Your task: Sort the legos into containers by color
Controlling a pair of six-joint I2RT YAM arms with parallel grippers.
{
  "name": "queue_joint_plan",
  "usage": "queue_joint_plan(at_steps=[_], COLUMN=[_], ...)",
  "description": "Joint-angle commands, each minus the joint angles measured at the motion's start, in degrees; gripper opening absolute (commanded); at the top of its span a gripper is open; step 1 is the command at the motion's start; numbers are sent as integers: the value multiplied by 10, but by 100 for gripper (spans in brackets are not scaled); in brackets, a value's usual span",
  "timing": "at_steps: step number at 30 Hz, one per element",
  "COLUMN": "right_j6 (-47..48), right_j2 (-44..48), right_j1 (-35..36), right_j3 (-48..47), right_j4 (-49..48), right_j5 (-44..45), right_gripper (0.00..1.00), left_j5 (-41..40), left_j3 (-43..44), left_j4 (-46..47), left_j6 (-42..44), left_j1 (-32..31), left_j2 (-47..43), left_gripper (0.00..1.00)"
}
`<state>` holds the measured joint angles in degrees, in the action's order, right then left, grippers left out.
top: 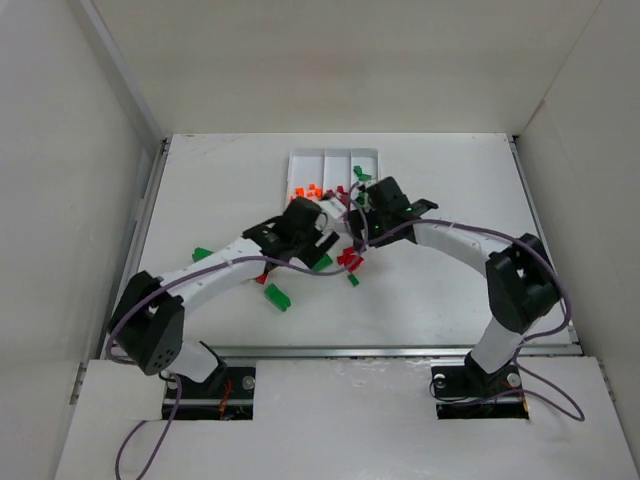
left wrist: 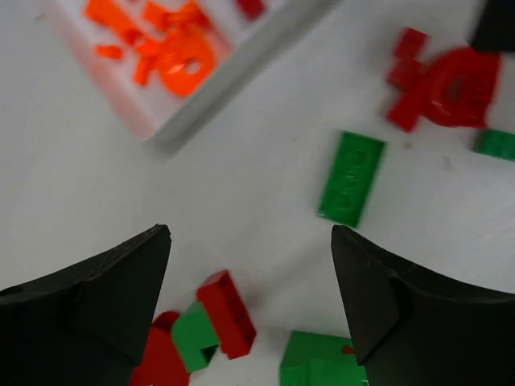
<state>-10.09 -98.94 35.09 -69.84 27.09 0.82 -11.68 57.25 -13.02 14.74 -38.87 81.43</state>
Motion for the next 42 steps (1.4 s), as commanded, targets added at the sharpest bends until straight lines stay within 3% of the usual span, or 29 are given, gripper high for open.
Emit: queue_joint_plan(at_steps=[1, 7, 14, 22, 23, 27, 28, 30, 36, 42], right_j6=[-84, -107, -85, -62, -62, -56, -56, -56, -56, -88], right_j2=[46, 108, 134, 141, 134, 123, 117, 111, 100, 100], right_j1=[-65, -121, -143, -148, -148, -148, -148, -148, -161, -208], right_j3=[20, 66, 79, 68, 63, 58, 58, 52, 39, 23], right_j4=[-48, -61, -43, -43, -43, -43, -49, -49, -61, -78], right_j5=[5, 12, 36, 42, 42, 42, 42, 42, 29, 23], right_gripper=[82, 83, 83, 83, 83, 83, 83, 83, 83, 83], left_j5=[60, 140, 141, 171, 171, 177, 177, 171, 151, 146], left_j3=[14, 49, 49, 60, 68, 76, 76, 76, 119, 304], left_j4=[-47, -47, -9, -47, -53, -78, -78, -99, -144, -92], left_j6=[69, 47, 58, 58, 58, 58, 58, 66, 71, 42], left_j1=[-67, -81, -63, -38, -38, -33, -33, -27, -16, -16], left_j2=[50, 157, 204, 242, 250, 263, 263, 258, 211, 245], left_gripper=[79, 86, 85, 62, 50, 22, 9, 0, 0, 0])
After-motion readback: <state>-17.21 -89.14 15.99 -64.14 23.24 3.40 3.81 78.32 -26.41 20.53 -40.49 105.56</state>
